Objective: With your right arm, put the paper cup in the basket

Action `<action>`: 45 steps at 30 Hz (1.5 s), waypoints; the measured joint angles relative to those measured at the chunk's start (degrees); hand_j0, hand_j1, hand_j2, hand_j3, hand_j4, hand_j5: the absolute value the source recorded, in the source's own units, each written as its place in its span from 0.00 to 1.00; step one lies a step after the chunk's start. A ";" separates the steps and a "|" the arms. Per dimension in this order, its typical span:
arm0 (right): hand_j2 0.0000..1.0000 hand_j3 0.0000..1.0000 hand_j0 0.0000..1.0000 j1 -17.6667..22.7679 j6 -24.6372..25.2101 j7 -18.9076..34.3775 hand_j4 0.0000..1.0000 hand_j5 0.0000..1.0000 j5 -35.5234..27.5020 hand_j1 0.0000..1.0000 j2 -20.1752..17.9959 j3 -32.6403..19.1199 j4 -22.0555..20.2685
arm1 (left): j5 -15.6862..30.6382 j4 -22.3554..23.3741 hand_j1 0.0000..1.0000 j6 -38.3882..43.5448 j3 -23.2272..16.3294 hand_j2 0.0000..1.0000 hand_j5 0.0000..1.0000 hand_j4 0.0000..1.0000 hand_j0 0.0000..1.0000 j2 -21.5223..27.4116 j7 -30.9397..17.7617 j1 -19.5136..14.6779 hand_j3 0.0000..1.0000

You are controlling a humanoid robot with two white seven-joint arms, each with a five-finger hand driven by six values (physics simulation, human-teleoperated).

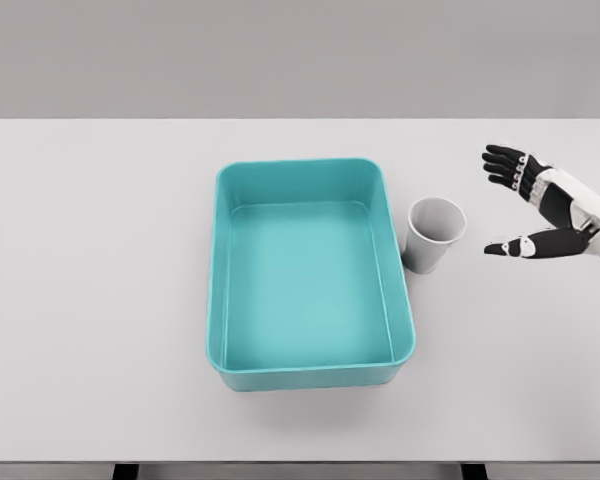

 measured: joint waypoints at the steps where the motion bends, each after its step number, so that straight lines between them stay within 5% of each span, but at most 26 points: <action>1: 1.00 1.00 1.00 0.00 0.21 0.00 1.00 1.00 0.00 1.00 0.30 0.33 0.16 | 0.00 0.00 1.00 0.01 0.00 1.00 1.00 1.00 1.00 0.00 0.00 0.00 1.00; 7: 1.00 1.00 1.00 -0.09 0.10 -0.01 1.00 1.00 0.33 1.00 4.64 1.22 3.62 | 0.00 0.00 1.00 0.00 0.00 1.00 1.00 1.00 1.00 0.00 0.00 0.00 1.00; 23: 1.00 1.00 1.00 -0.17 -0.79 -0.01 1.00 1.00 0.47 1.00 8.30 3.49 10.19 | 0.00 0.01 1.00 0.00 0.00 1.00 1.00 1.00 1.00 0.00 0.00 0.00 1.00; 45: 1.00 1.00 1.00 -2.11 -1.26 -0.02 1.00 1.00 1.96 1.00 11.85 4.41 13.76 | 0.00 0.01 1.00 0.00 0.00 1.00 1.00 1.00 1.00 0.00 0.00 0.00 1.00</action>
